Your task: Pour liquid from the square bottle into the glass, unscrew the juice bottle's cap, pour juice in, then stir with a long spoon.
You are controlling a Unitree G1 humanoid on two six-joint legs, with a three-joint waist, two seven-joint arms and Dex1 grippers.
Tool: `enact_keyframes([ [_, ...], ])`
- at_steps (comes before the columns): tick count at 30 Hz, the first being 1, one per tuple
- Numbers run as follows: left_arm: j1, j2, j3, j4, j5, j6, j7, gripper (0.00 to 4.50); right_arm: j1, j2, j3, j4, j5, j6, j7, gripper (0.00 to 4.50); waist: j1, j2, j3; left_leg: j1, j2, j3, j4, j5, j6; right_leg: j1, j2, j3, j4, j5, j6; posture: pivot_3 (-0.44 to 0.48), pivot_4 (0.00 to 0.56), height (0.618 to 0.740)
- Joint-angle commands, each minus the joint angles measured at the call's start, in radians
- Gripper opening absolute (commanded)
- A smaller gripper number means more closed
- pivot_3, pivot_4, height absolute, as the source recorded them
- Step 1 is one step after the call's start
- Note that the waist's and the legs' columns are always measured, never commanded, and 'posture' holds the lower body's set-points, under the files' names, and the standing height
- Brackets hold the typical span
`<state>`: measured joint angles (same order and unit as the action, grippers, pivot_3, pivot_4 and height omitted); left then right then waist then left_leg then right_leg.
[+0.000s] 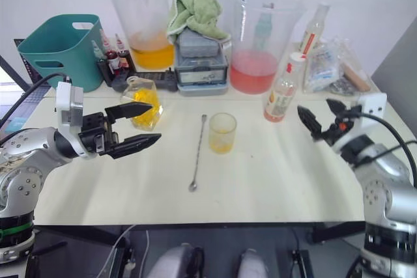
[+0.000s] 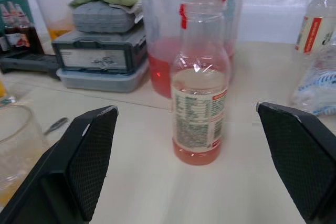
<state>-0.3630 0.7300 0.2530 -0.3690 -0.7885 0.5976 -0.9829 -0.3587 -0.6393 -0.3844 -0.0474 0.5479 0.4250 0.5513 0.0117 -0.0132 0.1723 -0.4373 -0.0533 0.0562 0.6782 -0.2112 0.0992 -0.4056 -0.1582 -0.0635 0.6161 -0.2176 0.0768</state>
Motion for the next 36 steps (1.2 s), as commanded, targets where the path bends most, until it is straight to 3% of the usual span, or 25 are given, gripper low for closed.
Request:
enact_keyframes([
  [1,0.017,0.010,0.026,-0.066,-0.034,0.010,0.029,4.48,-0.109,-0.029,0.040,0.112,-0.071,-0.068,0.022,4.50,-0.001,0.000,0.000,0.000,0.000,0.000,0.000,0.000,0.000,0.000,0.000,0.000,0.000,0.000,0.000,0.000,0.150,0.740],
  [5,0.041,0.013,0.048,-0.081,-0.037,0.013,0.061,4.48,-0.326,0.006,0.108,0.384,-0.131,-0.125,0.054,4.50,-0.009,0.000,0.000,0.000,0.000,0.000,-0.001,0.001,0.001,0.000,0.001,0.000,0.000,0.000,-0.001,0.000,0.150,0.740],
  [9,0.068,0.015,0.062,-0.109,-0.050,0.018,0.095,4.48,-0.429,0.025,0.136,0.544,-0.171,-0.188,0.089,4.50,-0.008,0.000,0.000,0.000,0.001,0.000,-0.001,0.001,0.001,0.001,0.002,0.001,0.000,0.000,-0.002,0.000,0.150,0.740],
  [21,0.175,0.026,0.116,-0.229,-0.092,0.019,0.188,4.48,-0.658,0.064,0.164,0.869,-0.248,-0.348,0.129,4.50,-0.022,0.001,0.000,0.000,0.002,0.000,-0.004,-0.001,-0.002,0.001,0.003,0.002,-0.002,0.000,-0.002,0.000,0.150,0.740],
  [31,0.185,0.032,0.111,-0.219,-0.082,-0.004,0.194,4.48,-0.752,0.099,0.179,0.991,-0.296,-0.401,0.141,4.50,-0.026,0.001,0.001,0.000,0.002,0.000,-0.004,-0.001,-0.003,0.000,0.004,0.002,-0.001,0.000,-0.003,0.000,0.150,0.740],
  [36,0.163,0.029,0.093,-0.196,-0.063,-0.015,0.193,4.50,-0.772,0.109,0.176,1.019,-0.302,-0.414,0.168,3.00,-0.025,0.001,0.001,0.000,0.001,0.000,-0.004,-0.001,-0.004,0.000,0.004,0.002,-0.002,0.000,-0.003,0.000,0.150,0.740],
])
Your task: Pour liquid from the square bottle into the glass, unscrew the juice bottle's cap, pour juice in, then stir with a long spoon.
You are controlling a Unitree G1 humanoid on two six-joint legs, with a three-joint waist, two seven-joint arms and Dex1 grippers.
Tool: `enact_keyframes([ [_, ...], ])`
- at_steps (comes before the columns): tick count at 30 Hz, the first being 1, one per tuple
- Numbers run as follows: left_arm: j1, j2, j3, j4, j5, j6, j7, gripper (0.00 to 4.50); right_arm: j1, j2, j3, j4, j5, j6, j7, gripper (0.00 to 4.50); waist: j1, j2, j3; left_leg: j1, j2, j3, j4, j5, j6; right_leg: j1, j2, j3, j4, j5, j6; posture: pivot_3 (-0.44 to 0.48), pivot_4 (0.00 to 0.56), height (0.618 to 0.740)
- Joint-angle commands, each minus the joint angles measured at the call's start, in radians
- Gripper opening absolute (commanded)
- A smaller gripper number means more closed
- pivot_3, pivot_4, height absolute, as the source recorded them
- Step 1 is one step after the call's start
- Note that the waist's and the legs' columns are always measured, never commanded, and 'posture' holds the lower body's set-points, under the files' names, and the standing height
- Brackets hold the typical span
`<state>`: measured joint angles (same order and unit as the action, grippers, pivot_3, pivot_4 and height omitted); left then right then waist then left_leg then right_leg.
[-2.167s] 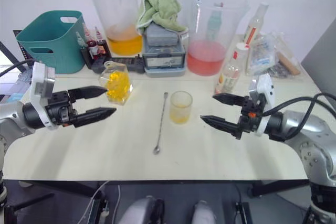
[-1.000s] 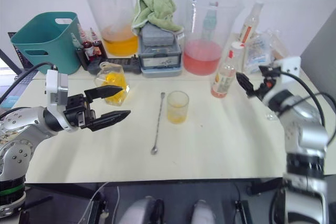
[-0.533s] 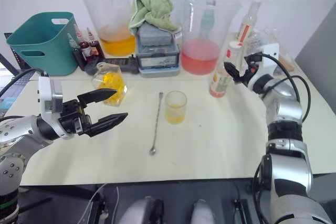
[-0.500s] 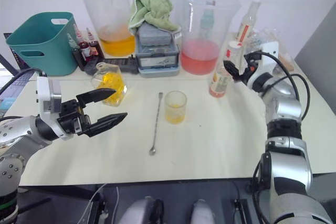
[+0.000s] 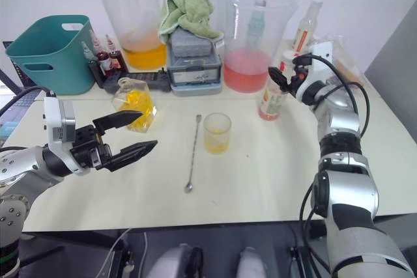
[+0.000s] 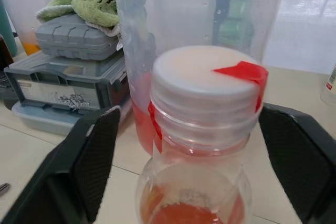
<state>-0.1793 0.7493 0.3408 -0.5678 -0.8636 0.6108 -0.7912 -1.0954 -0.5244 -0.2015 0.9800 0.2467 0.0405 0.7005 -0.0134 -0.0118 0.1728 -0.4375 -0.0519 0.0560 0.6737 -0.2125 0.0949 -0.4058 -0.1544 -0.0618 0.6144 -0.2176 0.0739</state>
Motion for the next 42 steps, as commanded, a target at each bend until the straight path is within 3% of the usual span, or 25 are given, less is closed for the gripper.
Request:
enact_keyframes([
  [1,-0.024,0.009,0.001,0.007,0.015,-0.029,0.001,4.50,-0.036,-0.005,-0.006,-0.007,-0.002,-0.031,0.022,2.65,0.000,0.000,0.000,0.000,0.000,0.000,0.000,0.000,0.000,0.000,0.000,0.000,0.000,0.000,0.000,0.000,0.150,0.740],
  [5,-0.049,0.000,-0.022,0.018,0.024,-0.032,0.002,4.50,-0.034,-0.010,-0.005,-0.012,-0.012,-0.035,0.030,1.49,-0.001,0.000,0.000,0.000,0.000,0.000,0.000,0.000,0.000,0.000,0.000,0.000,0.000,0.000,0.000,0.000,0.150,0.740],
  [9,-0.071,-0.002,-0.047,0.031,0.034,-0.035,-0.011,4.50,-0.021,-0.026,-0.006,-0.049,-0.012,-0.029,0.042,1.48,-0.001,0.000,0.000,0.000,0.000,0.000,-0.001,0.000,0.000,0.000,0.000,0.000,0.000,0.000,0.000,0.000,0.150,0.740],
  [13,-0.098,-0.002,-0.083,0.054,0.041,-0.036,-0.040,4.50,0.010,-0.054,-0.017,-0.204,0.036,0.052,0.119,1.48,0.001,0.003,0.002,0.000,0.000,0.001,-0.003,0.001,0.000,0.000,0.000,0.001,0.000,0.000,0.000,0.000,0.150,0.740],
  [23,-0.193,-0.013,-0.181,0.174,0.076,-0.075,-0.158,4.50,0.312,-0.205,-0.053,-0.956,0.344,0.610,0.266,1.48,0.009,0.004,0.002,0.000,0.001,0.001,-0.006,0.003,0.002,0.001,0.000,0.000,-0.001,0.000,0.000,0.000,0.150,0.740],
  [27,-0.251,-0.038,-0.233,0.244,0.110,-0.106,-0.223,4.50,0.461,-0.228,-0.087,-1.224,0.460,0.731,0.221,1.48,0.018,0.004,0.002,0.000,0.001,0.001,-0.005,0.003,0.002,0.001,0.000,0.000,-0.001,0.000,-0.001,0.000,0.150,0.740],
  [31,-0.297,-0.054,-0.268,0.301,0.141,-0.128,-0.271,4.50,0.571,-0.173,-0.102,-1.426,0.564,0.801,0.111,1.48,0.026,0.003,0.002,0.000,0.001,0.001,-0.004,0.003,0.002,0.001,-0.001,0.001,-0.001,0.000,-0.001,0.000,0.150,0.740],
  [38,-0.333,-0.050,-0.277,0.335,0.145,-0.107,-0.315,4.50,0.704,-0.047,-0.043,-1.628,0.607,0.803,-0.089,1.48,0.028,0.003,0.001,0.000,0.001,0.001,-0.004,0.003,0.002,0.000,-0.001,0.000,-0.001,0.000,-0.001,0.000,0.150,0.740],
  [42,-0.328,-0.041,-0.277,0.329,0.148,-0.100,-0.330,4.50,0.773,-0.018,0.017,-1.682,0.568,0.770,-0.126,1.48,0.027,0.003,0.001,0.000,0.001,0.001,-0.004,0.003,0.002,0.000,-0.001,0.000,-0.001,0.000,-0.001,0.000,0.150,0.740],
])
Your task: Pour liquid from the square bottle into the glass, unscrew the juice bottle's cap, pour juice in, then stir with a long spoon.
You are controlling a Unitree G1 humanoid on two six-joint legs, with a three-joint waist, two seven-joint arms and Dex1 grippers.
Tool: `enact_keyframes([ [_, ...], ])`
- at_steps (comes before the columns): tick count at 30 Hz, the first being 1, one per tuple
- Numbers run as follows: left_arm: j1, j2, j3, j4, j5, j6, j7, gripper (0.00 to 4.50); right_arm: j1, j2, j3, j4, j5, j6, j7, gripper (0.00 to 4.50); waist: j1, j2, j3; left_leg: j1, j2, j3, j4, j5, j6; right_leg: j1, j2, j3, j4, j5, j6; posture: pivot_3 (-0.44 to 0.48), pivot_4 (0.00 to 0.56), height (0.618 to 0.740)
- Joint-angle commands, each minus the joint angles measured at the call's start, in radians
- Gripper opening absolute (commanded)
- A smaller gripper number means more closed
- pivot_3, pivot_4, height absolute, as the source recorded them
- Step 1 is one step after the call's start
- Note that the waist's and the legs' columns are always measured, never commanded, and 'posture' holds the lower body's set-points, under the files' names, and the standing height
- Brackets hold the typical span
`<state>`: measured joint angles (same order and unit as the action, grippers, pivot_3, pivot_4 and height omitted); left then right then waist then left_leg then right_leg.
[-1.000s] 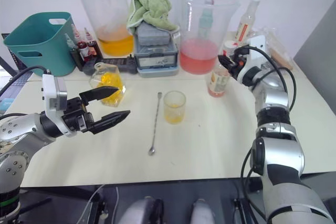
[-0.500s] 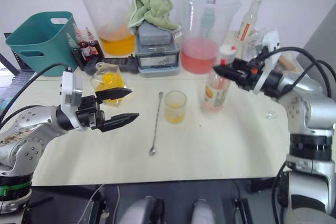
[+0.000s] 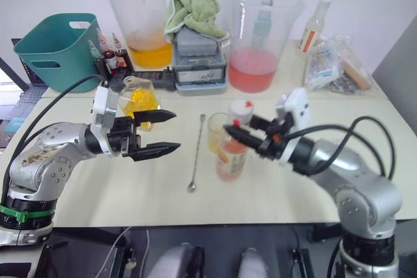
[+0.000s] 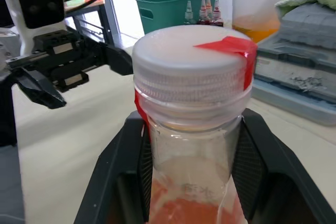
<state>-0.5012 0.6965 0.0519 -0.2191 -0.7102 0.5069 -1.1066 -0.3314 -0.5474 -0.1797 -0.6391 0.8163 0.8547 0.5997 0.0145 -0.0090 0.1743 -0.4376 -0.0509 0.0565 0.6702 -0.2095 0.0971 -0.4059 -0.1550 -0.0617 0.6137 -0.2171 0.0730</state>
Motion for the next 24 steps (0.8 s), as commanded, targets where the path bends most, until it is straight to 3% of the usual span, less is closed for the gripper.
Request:
enact_keyframes([
  [1,-0.002,0.015,0.012,-0.022,-0.002,0.001,-0.019,4.50,0.018,0.007,0.001,-0.070,0.002,-0.047,-0.031,1.48,0.000,0.000,0.000,0.000,0.000,0.000,0.000,0.000,0.000,0.000,0.000,0.000,0.000,0.000,0.000,0.000,0.150,0.740],
  [11,0.014,0.024,0.030,-0.038,-0.005,0.009,0.003,4.50,0.112,-0.006,0.060,-0.098,-0.024,-0.083,-0.038,1.48,-0.001,0.000,0.000,0.000,0.000,0.000,0.001,0.000,0.001,0.000,0.001,0.000,0.000,0.000,0.000,0.000,0.150,0.740],
  [13,0.014,0.028,0.032,-0.039,-0.008,0.012,0.001,4.50,0.128,-0.013,0.065,-0.098,-0.016,-0.084,-0.034,2.51,0.000,0.000,0.000,0.000,0.000,-0.001,0.002,0.000,0.001,0.000,0.001,-0.001,0.000,0.000,0.000,0.000,0.150,0.740],
  [19,0.003,0.037,0.037,-0.033,-0.002,0.013,-0.003,4.50,0.152,-0.069,0.053,-0.076,-0.008,-0.103,0.019,4.46,0.000,0.000,0.000,0.000,0.001,-0.002,0.004,0.000,0.001,0.000,0.002,-0.002,0.000,0.000,0.000,0.000,0.150,0.740],
  [24,0.013,0.036,0.041,-0.053,-0.005,0.017,0.010,4.50,0.146,-0.174,0.039,-0.018,-0.017,-0.143,0.162,4.46,0.002,0.000,0.000,0.000,0.002,-0.002,0.006,-0.001,0.002,0.000,0.002,-0.002,0.000,0.000,0.000,0.000,0.150,0.740],
])
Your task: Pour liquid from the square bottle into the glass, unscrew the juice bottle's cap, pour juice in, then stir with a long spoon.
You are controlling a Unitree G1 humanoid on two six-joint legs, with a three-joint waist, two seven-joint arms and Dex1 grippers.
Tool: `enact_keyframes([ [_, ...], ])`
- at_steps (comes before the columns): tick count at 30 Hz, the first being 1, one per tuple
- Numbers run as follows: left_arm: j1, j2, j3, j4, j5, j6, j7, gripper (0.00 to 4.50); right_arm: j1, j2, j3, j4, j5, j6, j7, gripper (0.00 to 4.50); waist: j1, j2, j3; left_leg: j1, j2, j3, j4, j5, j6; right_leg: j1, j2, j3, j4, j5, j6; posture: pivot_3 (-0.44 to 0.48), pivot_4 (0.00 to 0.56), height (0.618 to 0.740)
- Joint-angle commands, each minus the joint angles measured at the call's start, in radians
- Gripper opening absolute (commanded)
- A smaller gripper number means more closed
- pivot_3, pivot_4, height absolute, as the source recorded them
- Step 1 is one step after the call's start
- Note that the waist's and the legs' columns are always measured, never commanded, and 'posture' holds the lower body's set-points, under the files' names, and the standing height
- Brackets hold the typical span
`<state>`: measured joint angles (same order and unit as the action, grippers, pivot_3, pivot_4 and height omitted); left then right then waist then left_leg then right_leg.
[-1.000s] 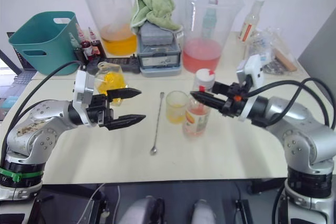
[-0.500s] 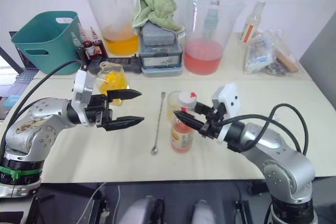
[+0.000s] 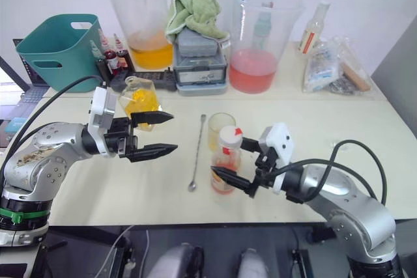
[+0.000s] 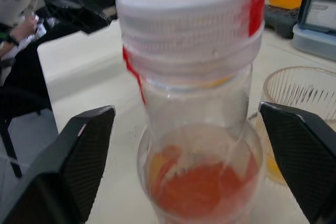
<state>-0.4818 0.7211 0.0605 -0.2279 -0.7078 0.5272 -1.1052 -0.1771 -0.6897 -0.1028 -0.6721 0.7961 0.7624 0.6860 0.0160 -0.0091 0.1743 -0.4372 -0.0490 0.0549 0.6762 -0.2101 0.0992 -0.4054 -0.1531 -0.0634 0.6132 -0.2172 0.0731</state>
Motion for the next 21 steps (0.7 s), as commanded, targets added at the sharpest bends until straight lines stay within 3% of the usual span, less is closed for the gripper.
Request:
enact_keyframes([
  [1,-0.003,0.012,0.034,-0.047,-0.007,-0.004,0.010,4.50,-0.024,-0.048,-0.045,0.041,0.016,-0.057,0.112,4.46,0.000,0.000,0.000,0.000,0.000,0.000,0.000,0.000,0.000,0.000,0.000,0.000,0.000,0.000,0.000,0.000,0.150,0.740],
  [5,0.012,0.018,0.044,-0.064,-0.010,-0.001,0.017,4.50,-0.114,-0.141,-0.028,0.171,0.009,-0.105,0.322,4.46,-0.002,0.000,0.000,0.000,0.001,0.000,0.001,0.000,0.001,0.001,0.000,0.000,0.000,0.000,0.000,0.000,0.150,0.740],
  [7,0.041,0.037,0.073,-0.096,-0.047,0.027,0.011,4.50,-0.235,-0.184,0.043,0.308,-0.016,-0.122,0.490,4.46,-0.007,0.000,0.000,0.000,0.001,0.000,0.001,-0.001,0.001,0.001,0.000,0.000,-0.001,0.000,0.000,0.000,0.150,0.740],
  [11,0.112,0.077,0.141,-0.176,-0.122,0.092,0.033,4.50,-0.442,-0.155,0.173,0.569,-0.135,-0.252,0.708,4.46,-0.014,0.000,0.000,0.000,0.004,0.001,0.002,-0.001,0.002,0.000,0.002,0.001,-0.002,0.000,0.000,0.000,0.150,0.740],
  [16,0.209,0.114,0.204,-0.271,-0.176,0.142,0.071,4.50,-0.579,-0.080,0.224,0.743,-0.163,-0.304,0.866,4.46,-0.006,0.000,0.000,0.000,0.005,0.001,0.001,-0.001,0.002,-0.001,0.003,0.001,-0.001,0.000,-0.002,0.000,0.150,0.740],
  [21,0.244,0.130,0.241,-0.313,-0.196,0.156,0.115,4.50,-0.616,-0.037,0.279,0.770,-0.162,-0.327,0.928,4.46,-0.001,0.000,0.000,0.000,0.005,0.000,0.002,-0.004,-0.004,-0.001,0.003,0.001,-0.001,0.000,-0.002,0.000,0.150,0.740],
])
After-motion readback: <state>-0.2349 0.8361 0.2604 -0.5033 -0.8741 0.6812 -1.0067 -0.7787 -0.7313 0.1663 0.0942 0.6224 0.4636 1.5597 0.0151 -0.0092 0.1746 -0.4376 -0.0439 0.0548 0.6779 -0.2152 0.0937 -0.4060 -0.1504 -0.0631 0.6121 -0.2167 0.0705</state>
